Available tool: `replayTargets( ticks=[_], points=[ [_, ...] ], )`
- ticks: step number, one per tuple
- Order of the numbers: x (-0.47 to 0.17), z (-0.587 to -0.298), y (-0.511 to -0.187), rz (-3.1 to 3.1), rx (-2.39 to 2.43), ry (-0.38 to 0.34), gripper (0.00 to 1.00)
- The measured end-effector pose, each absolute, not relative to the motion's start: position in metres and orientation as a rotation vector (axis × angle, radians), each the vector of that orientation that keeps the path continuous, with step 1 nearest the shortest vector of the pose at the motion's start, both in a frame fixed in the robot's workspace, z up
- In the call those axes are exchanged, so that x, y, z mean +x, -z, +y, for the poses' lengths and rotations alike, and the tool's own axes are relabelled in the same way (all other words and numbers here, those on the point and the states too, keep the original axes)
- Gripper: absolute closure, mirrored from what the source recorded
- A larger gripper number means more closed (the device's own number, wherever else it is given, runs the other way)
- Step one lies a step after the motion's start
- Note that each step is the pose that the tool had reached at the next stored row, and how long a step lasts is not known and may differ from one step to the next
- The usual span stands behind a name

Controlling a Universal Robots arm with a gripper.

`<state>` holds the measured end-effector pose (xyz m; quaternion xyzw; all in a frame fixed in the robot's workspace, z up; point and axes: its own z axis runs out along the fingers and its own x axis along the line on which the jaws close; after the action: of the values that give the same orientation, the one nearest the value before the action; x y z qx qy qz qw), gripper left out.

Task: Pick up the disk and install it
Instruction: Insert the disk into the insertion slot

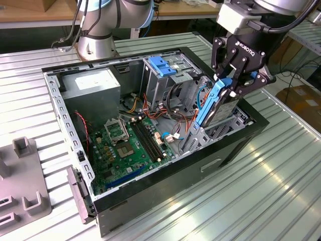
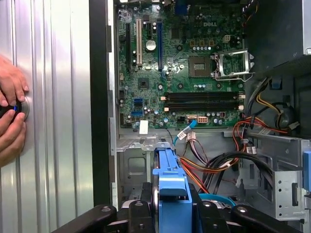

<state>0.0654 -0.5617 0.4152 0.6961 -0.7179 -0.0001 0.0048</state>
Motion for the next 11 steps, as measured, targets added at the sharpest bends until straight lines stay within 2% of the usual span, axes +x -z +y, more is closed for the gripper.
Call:
replayTargets(
  ticks=[11],
  points=[
    [0.066, -0.562, -0.404, -2.249, 2.180, 0.001, 0.63]
  ],
)
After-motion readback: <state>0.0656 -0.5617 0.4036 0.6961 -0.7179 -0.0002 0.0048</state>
